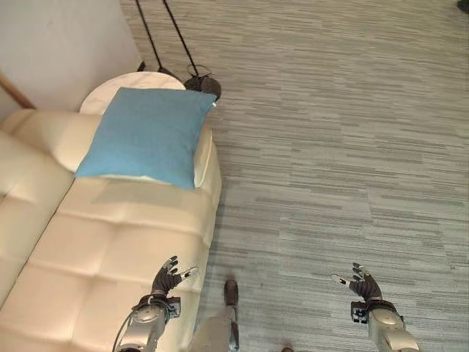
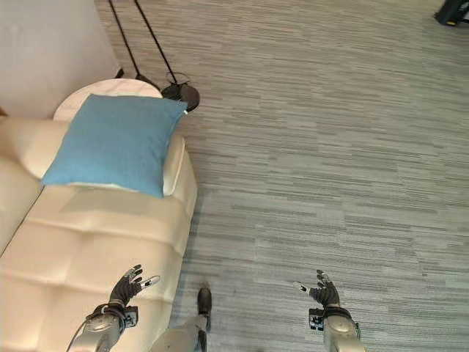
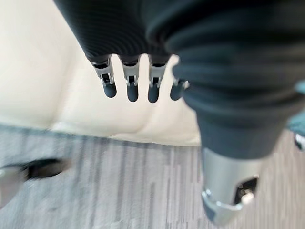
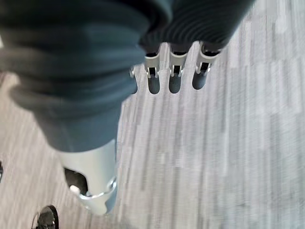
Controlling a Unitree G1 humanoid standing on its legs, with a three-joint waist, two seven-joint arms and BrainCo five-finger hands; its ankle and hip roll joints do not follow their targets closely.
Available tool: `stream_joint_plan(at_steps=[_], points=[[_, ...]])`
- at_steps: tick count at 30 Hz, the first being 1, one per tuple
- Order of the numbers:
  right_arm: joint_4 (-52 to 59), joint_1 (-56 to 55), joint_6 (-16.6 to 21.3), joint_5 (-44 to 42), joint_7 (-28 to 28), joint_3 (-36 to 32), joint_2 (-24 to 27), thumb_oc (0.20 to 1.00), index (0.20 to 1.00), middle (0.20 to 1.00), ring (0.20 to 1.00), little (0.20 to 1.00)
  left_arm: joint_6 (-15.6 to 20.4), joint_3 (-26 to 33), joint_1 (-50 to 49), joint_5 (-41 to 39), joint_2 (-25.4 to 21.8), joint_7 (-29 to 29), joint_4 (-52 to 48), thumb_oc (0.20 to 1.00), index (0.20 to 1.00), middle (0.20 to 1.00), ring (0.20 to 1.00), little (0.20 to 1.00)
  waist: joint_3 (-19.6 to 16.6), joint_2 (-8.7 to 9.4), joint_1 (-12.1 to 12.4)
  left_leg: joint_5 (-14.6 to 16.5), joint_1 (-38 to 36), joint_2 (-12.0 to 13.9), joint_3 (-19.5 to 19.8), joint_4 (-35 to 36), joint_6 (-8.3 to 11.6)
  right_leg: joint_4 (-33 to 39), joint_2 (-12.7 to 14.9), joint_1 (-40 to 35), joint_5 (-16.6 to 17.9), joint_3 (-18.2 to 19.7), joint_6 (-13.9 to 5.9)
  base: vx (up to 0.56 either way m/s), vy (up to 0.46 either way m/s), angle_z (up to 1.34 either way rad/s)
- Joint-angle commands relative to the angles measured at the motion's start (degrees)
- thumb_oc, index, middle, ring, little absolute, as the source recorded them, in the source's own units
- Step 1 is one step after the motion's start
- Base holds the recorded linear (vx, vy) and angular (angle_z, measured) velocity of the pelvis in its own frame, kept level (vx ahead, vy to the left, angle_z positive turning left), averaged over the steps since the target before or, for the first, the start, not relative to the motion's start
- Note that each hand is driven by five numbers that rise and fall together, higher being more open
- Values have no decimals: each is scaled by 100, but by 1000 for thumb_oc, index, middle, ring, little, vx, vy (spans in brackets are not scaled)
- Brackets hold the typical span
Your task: Pick up all the scattered cushions and arrange them neatly on the sofa.
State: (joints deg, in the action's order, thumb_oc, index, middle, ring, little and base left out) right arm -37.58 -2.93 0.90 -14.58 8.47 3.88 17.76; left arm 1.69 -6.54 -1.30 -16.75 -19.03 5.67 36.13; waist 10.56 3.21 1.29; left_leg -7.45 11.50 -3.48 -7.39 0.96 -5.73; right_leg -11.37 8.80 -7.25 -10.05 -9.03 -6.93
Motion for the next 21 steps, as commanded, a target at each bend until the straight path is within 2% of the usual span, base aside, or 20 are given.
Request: stream_joint_plan(at_steps=[1,2,3,4,5,7,9,10,11,14,15,19,20,21], points=[[161,179,101,81,-91,-129,86,1000,1000,1000,1000,1000,90,65,-147,253,-205,-8,-291,1000,1000,1000,1000,1000,-20,-47,57,792,-121,462,146,-445,450,-997,-35,907,538,149,-242,110,105,-8],[198,138,113,101,-103,-129,79,1000,1000,1000,1000,1000,102,77,-166,277,-230,-8,-297,1000,1000,1000,1000,1000,-5,-82,24,868,-212,448,109,-440,397,-1325,8,1075,711,134,-302,189,162,8],[245,100,109,128,-120,-143,55,1000,1000,1000,1000,1000,94,97,-193,306,-246,-16,-314,1000,1000,1000,1000,1000,23,-132,-17,946,-345,447,87,-418,345,-1638,69,1279,905,97,-284,216,149,11],[273,72,106,135,-124,-150,32,1000,1000,1000,1000,1000,90,114,-212,306,-245,-21,-353,1000,1000,1000,1000,1000,34,-168,-31,1007,-471,436,63,-384,312,-1775,128,1451,948,13,-242,331,131,1],[256,100,94,138,-123,-181,19,1000,1000,1000,1000,1000,110,135,-194,289,-231,-42,-404,1000,1000,1000,1000,1000,67,-236,-93,1114,-679,412,65,-312,320,-1467,207,1700,854,-176,-127,362,66,-18],[282,155,89,132,-111,-217,57,1000,1000,1000,1000,1000,122,152,-190,264,-241,-70,-519,1000,1000,1000,1000,1000,119,-273,-156,1229,-851,404,95,-289,379,-810,275,1780,755,-341,-82,337,-28,2],[278,184,90,105,-88,-246,57,1000,1000,1000,1000,1000,136,153,-147,261,-240,-61,-500,1000,1000,1000,1000,1000,157,-247,-237,1359,-1013,381,179,-295,461,63,335,1923,901,-336,-120,264,-95,18],[277,184,90,105,-87,-246,58,1000,1000,1000,1000,1000,137,153,-147,261,-240,-61,-498,1000,1000,1000,1000,1000,169,-262,-243,1375,-1032,398,189,-299,466,103,316,1879,911,-354,-120,335,-155,14],[266,179,75,80,-72,-289,14,1000,1000,1000,1000,1000,166,157,-65,272,-227,-44,-467,1000,1000,1000,1000,1000,177,-230,-329,1460,-1175,397,299,-288,557,777,352,2048,1155,-182,-235,234,-109,24],[276,187,69,107,-58,-311,6,1000,1000,1000,1000,1000,214,169,15,292,-214,-19,-460,1000,1000,1000,1000,1000,215,-251,-397,1556,-1365,481,409,-251,657,1214,361,2172,1392,-89,-341,333,-197,52],[299,173,75,119,-69,-312,10,1000,1000,1000,1000,1000,237,158,84,283,-218,-26,-409,1000,1000,1000,1000,1000,149,-185,-435,1659,-1537,497,513,-195,721,1292,374,2131,1466,1,-386,423,-287,53],[243,172,87,103,-114,-271,39,1000,1000,1000,1000,1000,228,149,22,212,-137,-29,-251,1000,1000,1000,1000,1000,-16,-147,-453,1767,-1839,702,592,-170,853,1105,317,1977,1552,-61,-307,333,-233,61],[255,172,94,94,-123,-249,62,1000,1000,1000,1000,1000,220,147,-19,147,-113,-29,-214,1000,1000,1000,1000,1000,-67,-143,-446,1781,-1868,816,603,-234,923,1035,266,1934,1506,-95,-251,220,-232,23],[244,182,112,87,-134,-222,100,1000,1000,1000,1000,1000,217,160,-57,63,-85,-39,-150,1000,1000,1000,1000,1000,-117,-170,-441,1665,-1828,959,657,-436,1026,995,150,1847,1429,-136,-175,288,-315,16]])
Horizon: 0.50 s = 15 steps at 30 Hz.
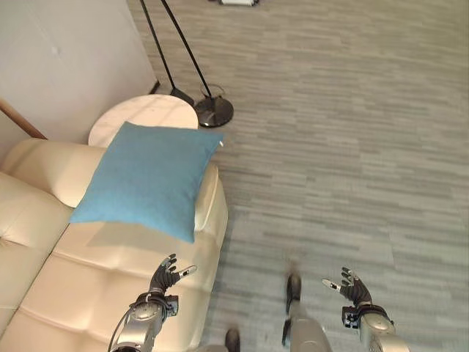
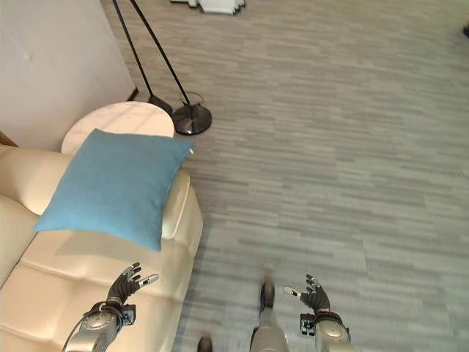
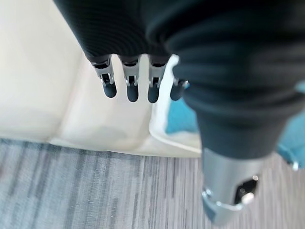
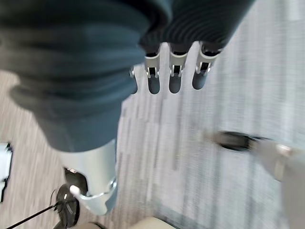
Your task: Pick up all the scattered cushions and arrange them neatly on the sofa.
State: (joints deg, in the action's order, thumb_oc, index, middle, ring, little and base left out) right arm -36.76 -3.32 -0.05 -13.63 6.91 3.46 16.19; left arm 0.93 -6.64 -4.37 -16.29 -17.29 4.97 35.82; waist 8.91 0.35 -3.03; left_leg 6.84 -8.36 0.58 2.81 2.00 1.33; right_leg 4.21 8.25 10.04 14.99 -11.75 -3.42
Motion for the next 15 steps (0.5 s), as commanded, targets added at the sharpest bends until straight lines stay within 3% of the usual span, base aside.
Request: stream_joint_plan(at_steps=[1,2,3,5,7,8,9,11,12,13,15], points=[[171,231,209,-22,0,-138,286,1000,1000,1000,1000,1000,283,181,201,-56,-226,19,-79,1000,1000,1000,1000,1000,28,98,16,71,274,631,-319,-865,376,-550,105,-2,-1168,87,-435,258,-301,22],[198,234,231,-59,-10,-111,313,1000,1000,1000,1000,1000,271,187,189,-117,-203,20,-56,1000,1000,1000,1000,1000,23,115,43,-110,462,642,-246,-1360,385,-526,37,-100,-1224,57,-347,278,-361,18],[343,230,258,-120,7,-93,380,1000,1000,1000,1000,1000,240,197,206,-198,-195,33,-13,1000,1000,1000,1000,1000,96,213,147,-476,974,608,-117,-2358,339,-478,-46,-352,-1387,7,-152,205,-275,13],[355,228,266,-141,24,-97,400,1000,1000,1000,1000,1000,224,200,226,-236,-198,52,-18,1000,1000,1000,1000,1000,138,262,179,-554,1228,602,-122,-2700,278,-475,-63,-450,-1496,-56,-73,160,-187,5],[345,225,240,-161,55,-108,446,1000,1000,1000,1000,1000,225,193,252,-264,-188,72,-33,1000,1000,1000,1000,1000,211,343,270,-427,1583,512,-229,-2823,198,-454,-55,-622,-1647,-105,-15,219,-131,-5],[330,219,227,-145,57,-124,506,1000,1000,1000,1000,1000,219,163,278,-232,-169,66,-60,1000,1000,1000,1000,1000,232,379,333,-143,1798,427,-490,-2413,121,-386,-47,-798,-1750,-201,-29,291,-67,25],[326,201,238,-131,79,-140,540,1000,1000,1000,1000,1000,208,122,280,-194,-155,52,-68,1000,1000,1000,1000,1000,239,359,377,-92,1858,388,-655,-2087,105,-342,-62,-907,-1816,-271,-57,296,-28,57],[317,173,223,-114,136,-164,558,1000,1000,1000,1000,1000,190,80,294,-139,-143,46,-115,1000,1000,1000,1000,1000,191,271,415,-461,2046,389,-979,-1330,113,-283,-150,-1025,-1916,-416,-69,260,13,75],[269,119,224,-102,248,-200,557,1000,1000,1000,1000,1000,161,46,355,-25,-198,79,-138,1000,1000,1000,1000,1000,183,205,403,-750,2197,552,-1791,-801,261,-272,-248,-1300,-2197,-636,-82,259,0,57],[269,118,224,-101,250,-200,555,1000,1000,1000,1000,1000,158,45,355,-24,-199,80,-141,1000,1000,1000,1000,1000,184,210,408,-751,2191,549,-1797,-798,261,-275,-244,-1300,-2202,-631,-82,261,12,48],[222,58,168,-86,248,-180,524,1000,1000,1000,1000,1000,164,77,345,-14,-266,80,-270,1000,1000,1000,1000,1000,122,172,357,-900,2095,661,-2524,-616,212,-415,-282,-1386,-2263,-929,-115,215,95,72]])
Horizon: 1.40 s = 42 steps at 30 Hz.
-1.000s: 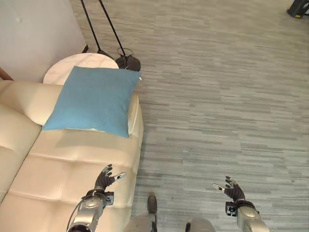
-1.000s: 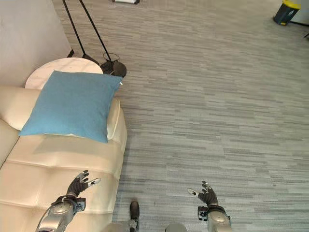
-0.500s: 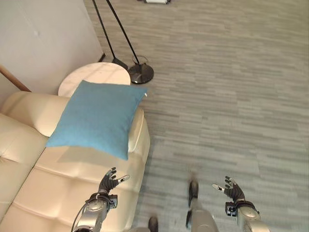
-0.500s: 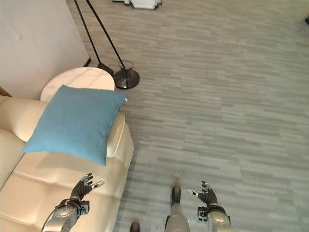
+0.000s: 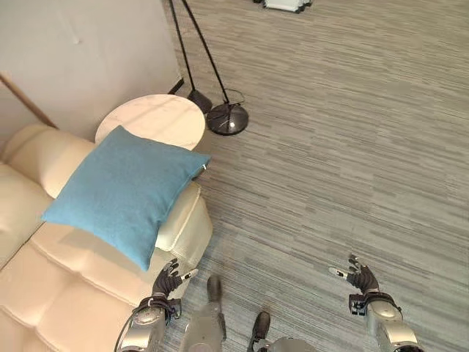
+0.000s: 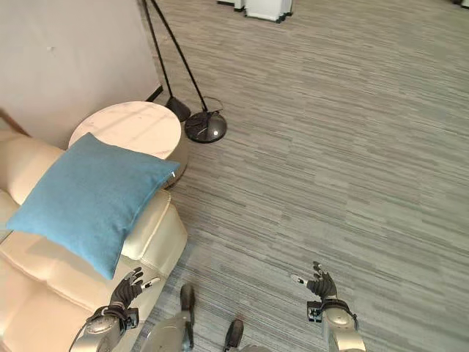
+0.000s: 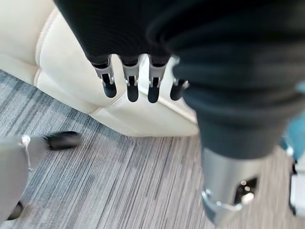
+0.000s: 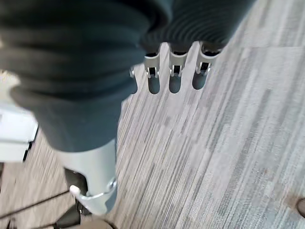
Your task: Pick up all the scattered cushions and arrange them neatly on the sofa.
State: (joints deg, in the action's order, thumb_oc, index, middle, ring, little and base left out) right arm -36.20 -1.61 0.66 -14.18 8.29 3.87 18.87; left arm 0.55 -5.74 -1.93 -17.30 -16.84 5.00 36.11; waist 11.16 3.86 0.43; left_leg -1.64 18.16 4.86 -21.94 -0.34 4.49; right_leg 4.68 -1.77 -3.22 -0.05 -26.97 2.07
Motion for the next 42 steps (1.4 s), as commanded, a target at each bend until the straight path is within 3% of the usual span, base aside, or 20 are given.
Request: stream_joint_plan(at_steps=[1,6,8,9,11,12,13,16,18,24,25,27,30,31,32,33,34,36,38,42], points=[[99,-98,74,66,84,-146,220,1000,1000,1000,1000,1000,186,0,-2,136,-329,46,-302,1000,1000,1000,1000,1000,-236,-168,39,-16,-682,117,-61,-228,-214,-590,755,-158,-834,449,-706,323,155,64],[28,-56,7,221,-55,-20,78,1000,1000,1000,1000,1000,132,146,-237,228,-414,-14,-291,1000,1000,1000,1000,1000,-444,35,190,215,-954,-100,4,-84,-422,-1034,990,-199,-829,339,-921,239,144,46],[-17,-34,-39,273,-119,36,27,1000,1000,1000,1000,1000,106,185,-295,234,-459,-26,-311,1000,1000,1000,1000,1000,-431,74,238,333,-1115,-191,110,-1,-545,-1711,1202,-7,-710,331,-1096,188,161,57],[-7,-46,-27,279,-150,42,-21,1000,1000,1000,1000,1000,93,191,-302,256,-509,4,-303,1000,1000,1000,1000,1000,-396,95,193,437,-1325,-329,299,121,-663,-2395,1365,257,-440,480,-1288,201,145,93],[12,-91,-26,254,-163,31,-85,1000,1000,1000,1000,1000,112,188,-284,255,-522,26,-303,1000,1000,1000,1000,1000,-356,72,127,483,-1500,-397,569,238,-705,-2679,1303,544,-372,877,-1257,155,58,113],[12,-91,-26,254,-163,32,-85,1000,1000,1000,1000,1000,112,188,-285,255,-523,26,-304,1000,1000,1000,1000,1000,-357,74,127,483,-1504,-399,569,244,-706,-2689,1306,548,-379,879,-1257,88,-60,106],[-24,-65,-7,204,-165,20,-97,1000,1000,1000,1000,1000,142,189,-248,229,-513,30,-320,1000,1000,1000,1000,1000,-285,-10,101,395,-1479,-315,735,194,-703,-2387,1210,747,-345,1110,-1090,82,-95,91],[12,9,3,134,-154,22,-91,1000,1000,1000,1000,1000,180,143,-182,227,-536,46,-308,1000,1000,1000,1000,1000,-187,-70,28,481,-1577,-296,1101,128,-647,-1716,1143,970,-347,1587,-1010,176,-122,69],[93,56,15,82,-125,-4,-92,1000,1000,1000,1000,1000,204,107,-64,233,-551,54,-252,1000,1000,1000,1000,1000,-120,-67,-53,559,-1662,-308,1493,86,-561,-998,1201,1244,5,1983,-1092,220,-190,77],[152,100,26,97,-133,-35,-105,1000,1000,1000,1000,1000,277,117,54,181,-537,109,-119,1000,1000,1000,1000,1000,-25,-95,-218,694,-1884,-248,2189,55,-393,-627,1303,1510,301,2567,-1218,232,-222,83],[157,88,47,58,-177,-27,-119,1000,1000,1000,1000,1000,305,78,87,137,-525,105,2,1000,1000,1000,1000,1000,-78,17,-260,719,-1987,-214,2525,107,-276,-563,1287,1338,304,2801,-1209,263,-342,110],[83,135,62,30,-193,14,-133,1000,1000,1000,1000,1000,306,89,93,106,-500,101,127,1000,1000,1000,1000,1000,-125,41,-261,685,-2038,-115,2576,155,-218,-549,1238,1262,284,2768,-1197,221,-346,135],[99,139,94,-21,-239,124,-99,1000,1000,1000,1000,1000,287,131,35,-269,-364,111,338,1000,1000,1000,1000,1000,-252,30,-282,608,-2035,298,2660,154,-1,-558,993,1131,131,2678,-1085,218,-444,48],[48,150,144,-120,-236,218,-47,1000,1000,1000,1000,1000,275,210,53,-744,-170,173,645,1000,1000,1000,1000,1000,-256,57,-261,520,-1775,516,2709,-323,131,-507,791,897,-80,2474,-880,187,-563,57],[119,149,156,-158,-208,207,6,1000,1000,1000,1000,1000,292,269,73,-966,-61,222,716,1000,1000,1000,1000,1000,-164,106,-242,300,-1463,510,2507,-942,93,-487,784,735,-149,2306,-764,133,-437,59],[120,149,155,-157,-208,207,6,1000,1000,1000,1000,1000,291,269,72,-966,-61,222,715,1000,1000,1000,1000,1000,-166,105,-247,308,-1449,509,2513,-960,92,-488,784,736,-149,2301,-764,21,-210,68],[148,123,158,-171,-187,240,33,1000,1000,1000,1000,1000,307,279,112,-1062,9,229,827,1000,1000,1000,1000,1000,-94,176,-243,334,-1211,497,2100,-1217,-4,-405,788,550,-253,2157,-687,10,-113,36],[108,70,139,-178,-194,237,55,1000,1000,1000,1000,1000,281,230,145,-1008,35,195,825,1000,1000,1000,1000,1000,-68,157,-224,312,-1039,497,1695,-950,-64,-323,796,413,-327,1963,-674,19,-59,46],[61,70,144,-179,-144,225,84,1000,1000,1000,1000,1000,269,177,217,-918,19,200,850,1000,1000,1000,1000,1000,-59,92,-218,-23,-838,547,1348,-547,-1,-261,760,357,-385,1778,-686,15,19,66],[21,96,123,-194,-86,229,90,1000,1000,1000,1000,1000,275,148,312,-832,-43,206,850,1000,1000,1000,1000,1000,-75,7,-203,-316,-781,646,822,-14,69,-287,718,268,-510,1533,-704,95,104,55]])
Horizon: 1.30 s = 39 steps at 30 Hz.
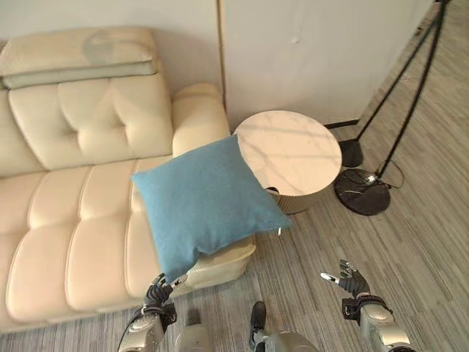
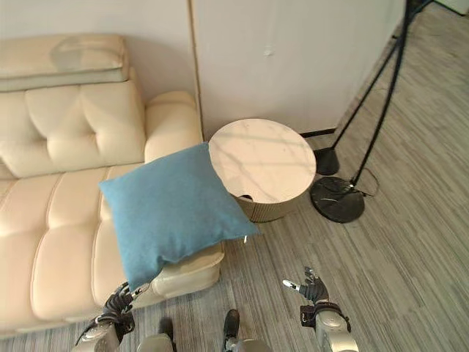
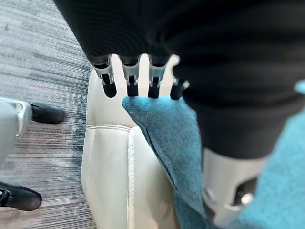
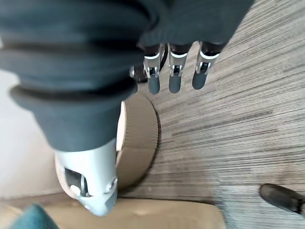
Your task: Pick up all the scattered cushions and arrange them neatly on the sofa.
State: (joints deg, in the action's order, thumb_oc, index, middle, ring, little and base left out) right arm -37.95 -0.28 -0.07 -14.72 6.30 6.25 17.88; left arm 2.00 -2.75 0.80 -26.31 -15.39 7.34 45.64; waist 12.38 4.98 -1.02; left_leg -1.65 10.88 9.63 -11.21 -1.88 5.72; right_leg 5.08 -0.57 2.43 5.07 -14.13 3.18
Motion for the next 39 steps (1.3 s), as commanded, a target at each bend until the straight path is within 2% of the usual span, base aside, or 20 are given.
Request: stream_joint_plan(at_steps=[1,2,6,9,10,11,13,15,17,20,22,24,27,30,33,39], points=[[120,-27,208,-47,98,23,138,1000,1000,1000,1000,1000,126,-189,17,190,-159,-48,95,1000,1000,1000,1000,1000,-368,-125,-75,-279,-225,43,-143,267,-121,-428,691,-409,-1062,134,-906,174,178,25],[120,-28,208,-47,98,23,137,1000,1000,1000,1000,1000,126,-189,16,190,-159,-48,95,1000,1000,1000,1000,1000,-369,-125,-77,-279,-225,41,-142,267,-122,-428,693,-408,-1063,133,-907,275,295,18],[51,-53,138,4,22,16,-22,1000,1000,1000,1000,1000,103,-198,-130,202,-216,-79,-73,1000,1000,1000,1000,1000,-421,-37,-17,2,-488,-261,-71,212,-370,-1188,975,-308,-1100,274,-1047,132,206,2],[-29,-27,85,9,-6,20,-93,1000,1000,1000,1000,1000,65,-186,-136,229,-250,-71,-84,1000,1000,1000,1000,1000,-382,-44,-31,72,-583,-339,-34,230,-457,-1785,1071,-75,-982,378,-1152,31,104,5],[0,-45,83,14,-11,26,-130,1000,1000,1000,1000,1000,76,-170,-124,208,-266,-49,-77,1000,1000,1000,1000,1000,-367,-61,-57,82,-587,-356,-15,253,-490,-2105,1076,128,-805,498,-1236,48,104,21],[34,-57,97,6,1,27,-174,1000,1000,1000,1000,1000,94,-158,-116,182,-274,-27,-79,1000,1000,1000,1000,1000,-357,-80,-80,111,-628,-373,11,291,-508,-2247,1045,246,-770,652,-1288,77,86,15],[-30,-45,87,-20,9,18,-216,1000,1000,1000,1000,1000,116,-130,-119,149,-267,-14,-119,1000,1000,1000,1000,1000,-372,-131,-103,146,-735,-403,64,368,-510,-2057,999,342,-842,795,-1236,120,41,6],[-158,14,88,-47,28,12,-231,1000,1000,1000,1000,1000,141,-121,-78,123,-266,-13,-81,1000,1000,1000,1000,1000,-379,-155,-121,167,-799,-427,128,412,-469,-1479,1021,360,-824,793,-1178,134,-36,11],[-286,16,96,-43,51,17,-233,1000,1000,1000,1000,1000,196,-105,-19,71,-296,20,12,1000,1000,1000,1000,1000,-362,-94,-142,224,-865,-499,241,388,-433,-793,1067,255,-764,866,-1186,122,-61,11],[-705,68,29,97,54,63,-187,1000,1000,1000,1000,1000,190,-34,-4,78,-266,28,228,1000,1000,1000,1000,1000,-470,1,-97,210,-971,-463,233,416,-376,-524,1042,66,-589,788,-1184,122,-98,43],[-1055,83,-83,436,100,84,4,1000,1000,1000,1000,1000,153,53,13,-13,-271,4,377,1000,1000,1000,1000,1000,-599,20,-90,171,-1034,-391,273,524,-316,-344,984,-128,-595,677,-1158,192,-130,14],[-1147,110,-107,495,106,66,77,1000,1000,1000,1000,1000,153,96,39,-51,-290,13,452,1000,1000,1000,1000,1000,-608,25,-92,165,-1054,-378,295,545,-299,-312,970,-173,-606,648,-1148,113,-68,2],[-1203,344,-236,783,51,50,652,1000,1000,1000,1000,1000,117,313,220,-272,-479,-3,752,1000,1000,1000,1000,1000,-649,72,-56,150,-1111,-337,327,604,-245,-200,944,-311,-638,553,-1138,85,-38,2],[-1033,637,-291,853,6,116,1011,1000,1000,1000,1000,1000,109,399,495,-423,-670,-1,1075,1000,1000,1000,1000,1000,-671,92,-58,162,-1143,-321,321,630,-216,-157,930,-361,-651,531,-1136,54,-11,1],[-955,1469,-457,1090,28,476,1377,1000,1000,1000,1000,1000,67,385,995,-730,-891,-14,1416,1000,1000,1000,1000,1000,-707,77,-54,184,-1166,-303,319,669,-168,-105,923,-386,-666,494,-1146,46,13,-2],[-748,1929,-596,1237,84,814,1183,1000,1000,1000,1000,1000,31,277,1252,-869,-880,26,1490,1000,1000,1000,1000,1000,-697,71,-73,209,-1176,-296,309,670,-162,-113,923,-372,-667,495,-1151,20,15,4]])
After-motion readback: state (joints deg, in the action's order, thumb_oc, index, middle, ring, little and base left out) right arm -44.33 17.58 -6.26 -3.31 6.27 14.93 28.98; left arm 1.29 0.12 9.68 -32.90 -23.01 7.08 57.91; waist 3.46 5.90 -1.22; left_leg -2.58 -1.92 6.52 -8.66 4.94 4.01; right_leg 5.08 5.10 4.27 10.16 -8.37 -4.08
